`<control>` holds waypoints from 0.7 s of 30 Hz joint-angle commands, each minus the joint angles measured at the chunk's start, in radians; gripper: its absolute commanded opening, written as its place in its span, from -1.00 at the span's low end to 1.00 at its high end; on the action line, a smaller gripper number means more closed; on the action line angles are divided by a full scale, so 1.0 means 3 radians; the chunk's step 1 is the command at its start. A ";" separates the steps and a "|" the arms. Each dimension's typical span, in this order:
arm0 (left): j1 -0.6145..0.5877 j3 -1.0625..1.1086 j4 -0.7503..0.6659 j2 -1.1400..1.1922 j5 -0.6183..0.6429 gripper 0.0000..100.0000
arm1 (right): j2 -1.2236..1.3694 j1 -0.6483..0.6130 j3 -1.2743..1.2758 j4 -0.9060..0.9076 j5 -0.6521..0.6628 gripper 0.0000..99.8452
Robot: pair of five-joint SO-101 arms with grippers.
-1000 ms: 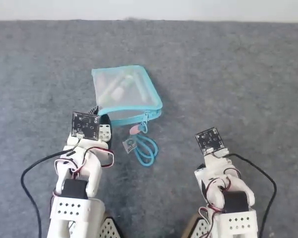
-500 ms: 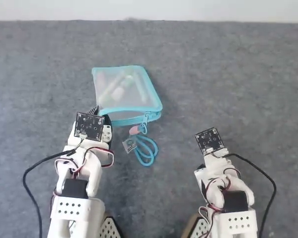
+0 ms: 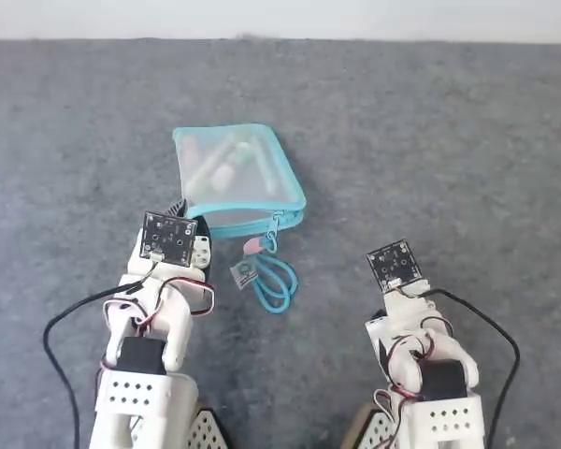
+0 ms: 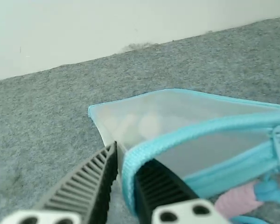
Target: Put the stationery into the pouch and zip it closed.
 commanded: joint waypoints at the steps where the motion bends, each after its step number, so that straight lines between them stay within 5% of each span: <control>1: 0.0020 -0.0028 -0.0005 0.0020 -0.0041 -0.97 | 0.0003 0.0023 0.0056 0.0018 0.0051 -0.90; 21: 0.0046 -0.0028 -0.0005 0.0020 -0.0041 -0.97 | 0.0003 0.0023 0.0056 0.0018 0.0051 -0.90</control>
